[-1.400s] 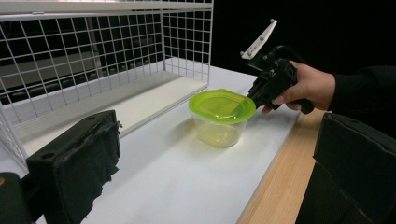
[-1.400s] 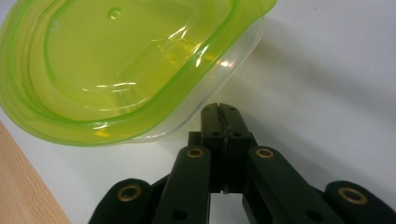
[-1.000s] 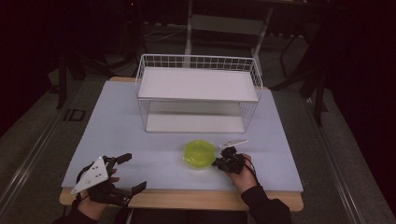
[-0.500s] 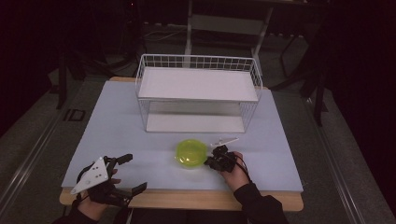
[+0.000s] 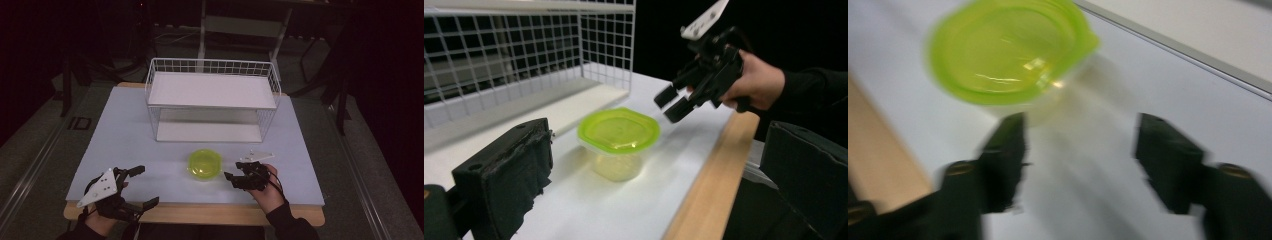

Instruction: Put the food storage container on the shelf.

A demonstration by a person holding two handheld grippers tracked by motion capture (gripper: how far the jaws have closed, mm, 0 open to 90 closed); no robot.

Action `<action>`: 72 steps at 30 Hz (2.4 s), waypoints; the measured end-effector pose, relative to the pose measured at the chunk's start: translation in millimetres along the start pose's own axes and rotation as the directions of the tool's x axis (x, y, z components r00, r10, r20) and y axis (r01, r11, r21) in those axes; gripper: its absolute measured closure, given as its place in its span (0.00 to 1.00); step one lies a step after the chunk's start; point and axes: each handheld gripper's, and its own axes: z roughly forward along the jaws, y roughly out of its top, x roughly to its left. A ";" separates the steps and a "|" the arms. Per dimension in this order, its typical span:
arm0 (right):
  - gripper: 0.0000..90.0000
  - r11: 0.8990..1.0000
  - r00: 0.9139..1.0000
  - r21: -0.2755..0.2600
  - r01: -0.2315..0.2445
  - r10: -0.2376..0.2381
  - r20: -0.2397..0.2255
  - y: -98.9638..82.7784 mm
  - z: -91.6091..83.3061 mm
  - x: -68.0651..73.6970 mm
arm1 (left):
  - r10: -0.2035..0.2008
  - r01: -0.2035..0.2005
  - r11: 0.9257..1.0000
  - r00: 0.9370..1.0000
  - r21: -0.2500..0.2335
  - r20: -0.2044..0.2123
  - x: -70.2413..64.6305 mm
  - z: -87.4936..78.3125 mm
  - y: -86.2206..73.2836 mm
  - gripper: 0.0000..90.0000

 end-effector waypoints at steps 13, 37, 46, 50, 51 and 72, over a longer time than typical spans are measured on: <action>0.16 0.988 0.989 -0.141 0.069 -0.086 -0.117 3.7 -44.9 26.0 | -0.068 0.057 0.994 0.989 0.089 0.130 -3.1 14.1 26.7 0.01; 0.18 0.984 0.998 -0.177 -0.020 0.008 -0.068 47.3 -32.8 8.0 | -0.184 0.178 0.957 0.983 0.227 0.005 40.0 93.1 48.5 0.16; 0.18 0.983 0.986 -0.120 -0.138 0.125 -0.114 45.2 -10.5 -0.2 | -0.345 0.358 0.883 0.934 0.304 -0.097 56.2 119.1 27.8 0.18; 0.25 0.977 0.976 -0.085 -0.195 0.185 -0.115 42.1 0.3 -3.5 | -0.372 0.398 0.848 0.917 0.350 -0.143 57.9 130.4 15.3 0.23; 0.27 0.977 0.975 -0.072 -0.200 0.191 -0.113 41.2 2.7 -4.0 | -0.376 0.405 0.842 0.914 0.357 -0.150 58.1 131.9 13.2 0.24; 0.75 0.923 0.913 0.107 -0.371 0.383 -0.141 27.9 30.8 -8.0 | -0.499 0.512 0.761 0.854 0.399 -0.146 59.1 144.7 -8.3 0.75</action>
